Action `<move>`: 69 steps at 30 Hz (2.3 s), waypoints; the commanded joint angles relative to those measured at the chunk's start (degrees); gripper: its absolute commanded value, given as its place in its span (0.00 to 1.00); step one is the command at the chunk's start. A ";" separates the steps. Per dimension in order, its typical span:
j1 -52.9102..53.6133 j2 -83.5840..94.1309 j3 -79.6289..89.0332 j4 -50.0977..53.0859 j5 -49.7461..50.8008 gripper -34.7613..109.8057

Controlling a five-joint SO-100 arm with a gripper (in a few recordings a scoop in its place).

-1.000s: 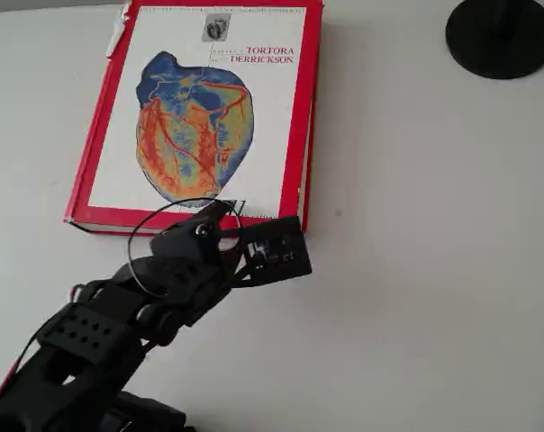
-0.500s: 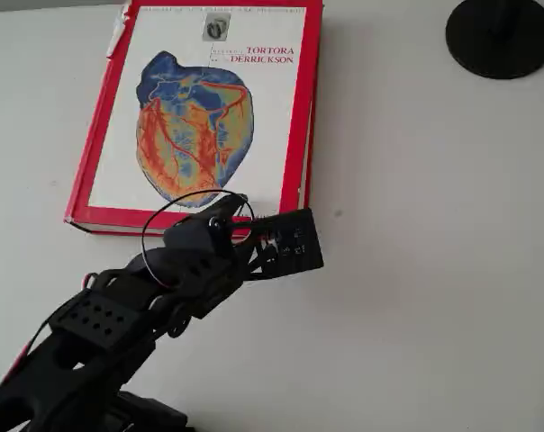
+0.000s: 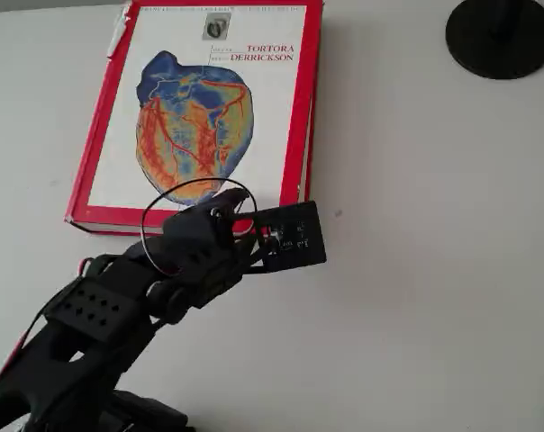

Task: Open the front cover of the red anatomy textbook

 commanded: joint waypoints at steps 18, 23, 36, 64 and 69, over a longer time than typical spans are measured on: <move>-4.83 11.07 -23.47 19.69 -0.26 0.38; -6.68 13.01 -27.33 24.61 0.09 0.38; -14.94 23.03 -35.51 35.86 0.62 0.39; -42.45 3.16 -59.50 26.89 8.88 0.39; -48.16 -2.81 -71.54 30.94 9.58 0.39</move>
